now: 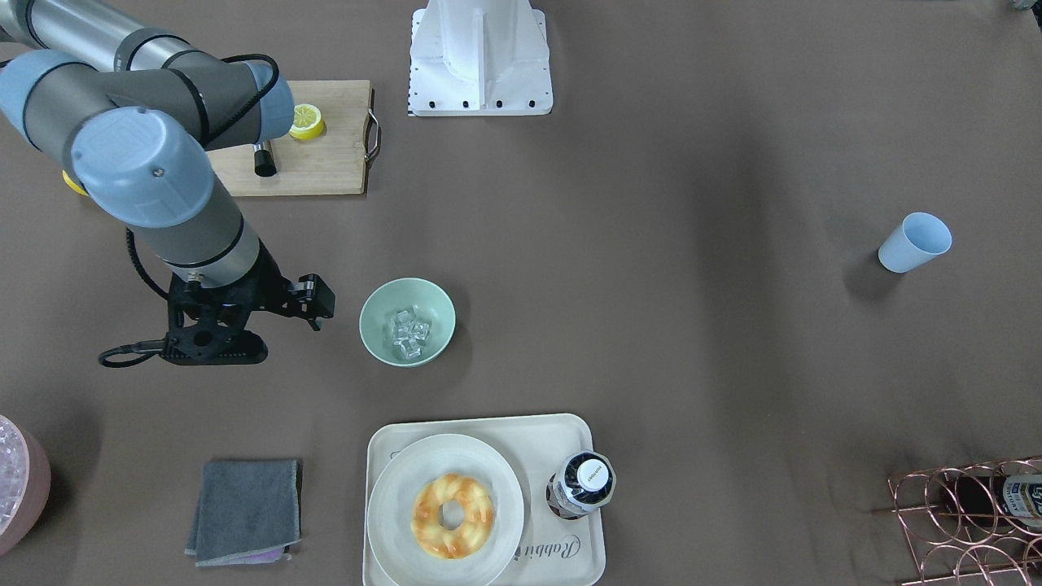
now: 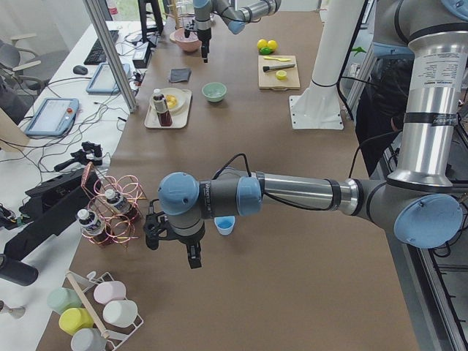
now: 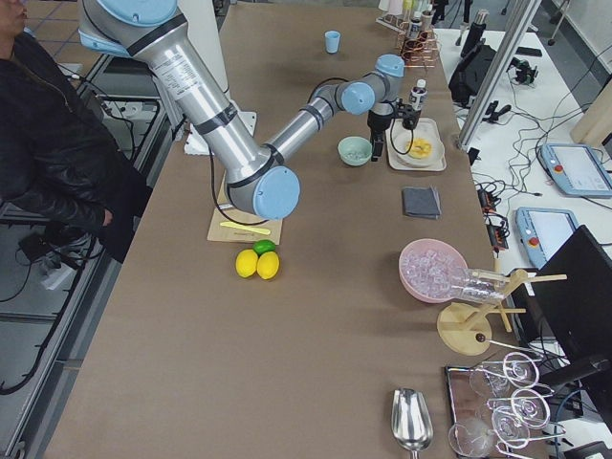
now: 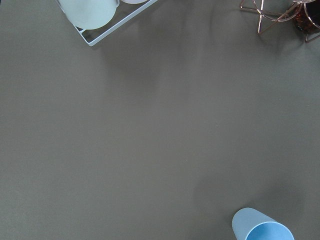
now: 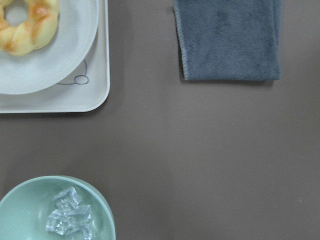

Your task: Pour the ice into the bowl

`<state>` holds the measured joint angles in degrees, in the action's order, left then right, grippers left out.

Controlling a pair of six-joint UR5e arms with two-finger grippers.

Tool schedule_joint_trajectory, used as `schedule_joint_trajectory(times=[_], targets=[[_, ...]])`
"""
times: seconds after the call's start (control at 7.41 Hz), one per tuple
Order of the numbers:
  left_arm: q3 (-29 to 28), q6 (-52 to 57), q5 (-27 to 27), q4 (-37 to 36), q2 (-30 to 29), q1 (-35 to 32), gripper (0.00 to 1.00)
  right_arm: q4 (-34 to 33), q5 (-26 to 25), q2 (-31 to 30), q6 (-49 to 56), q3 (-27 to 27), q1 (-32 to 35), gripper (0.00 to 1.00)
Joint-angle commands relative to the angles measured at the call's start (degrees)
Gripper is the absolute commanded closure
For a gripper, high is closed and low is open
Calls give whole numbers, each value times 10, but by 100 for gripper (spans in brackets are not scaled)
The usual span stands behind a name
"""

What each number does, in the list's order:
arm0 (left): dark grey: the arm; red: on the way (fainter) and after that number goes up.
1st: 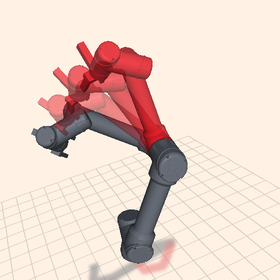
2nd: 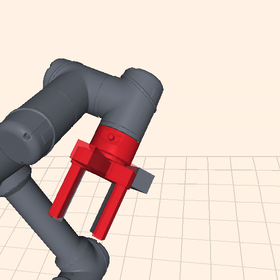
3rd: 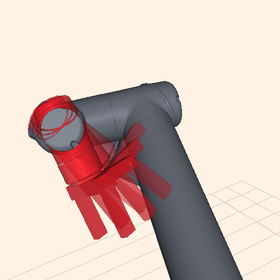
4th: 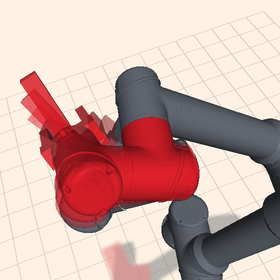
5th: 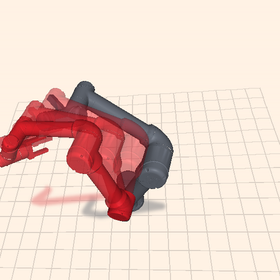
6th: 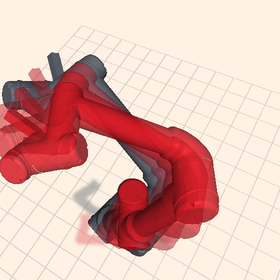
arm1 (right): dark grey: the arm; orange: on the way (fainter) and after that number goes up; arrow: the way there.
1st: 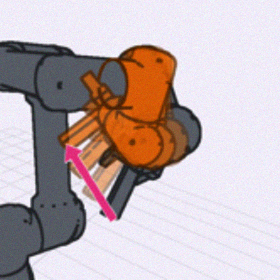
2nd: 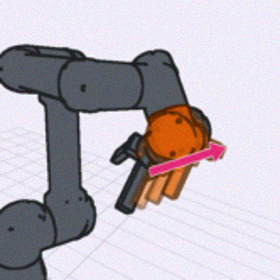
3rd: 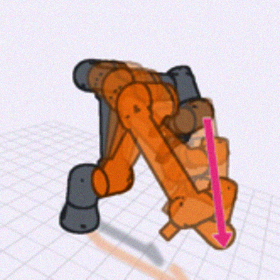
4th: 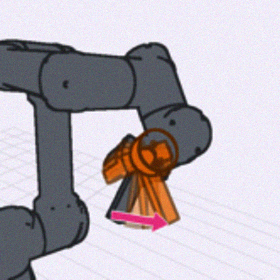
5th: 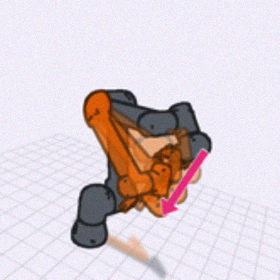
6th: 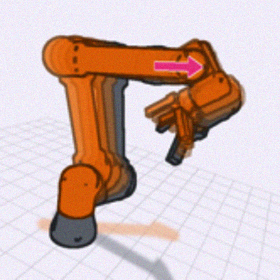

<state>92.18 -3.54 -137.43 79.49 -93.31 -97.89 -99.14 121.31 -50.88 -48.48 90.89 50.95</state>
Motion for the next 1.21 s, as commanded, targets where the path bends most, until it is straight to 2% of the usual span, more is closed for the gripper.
schedule_joint_trajectory(times=[0.0, 0.67, 1.08], targets=[[-1, 1, 1, -9, 7, 2, 3, 46, -27, 19, -4, -38, -37, 2], [-17, -9, -1, 2, 8, 34, 2, 155, -52, 19, -26, -120, -59, 2], [-34, -59, 0, 64, 8, 50, 3, 156, -53, 21, -35, -120, -68, 2]])
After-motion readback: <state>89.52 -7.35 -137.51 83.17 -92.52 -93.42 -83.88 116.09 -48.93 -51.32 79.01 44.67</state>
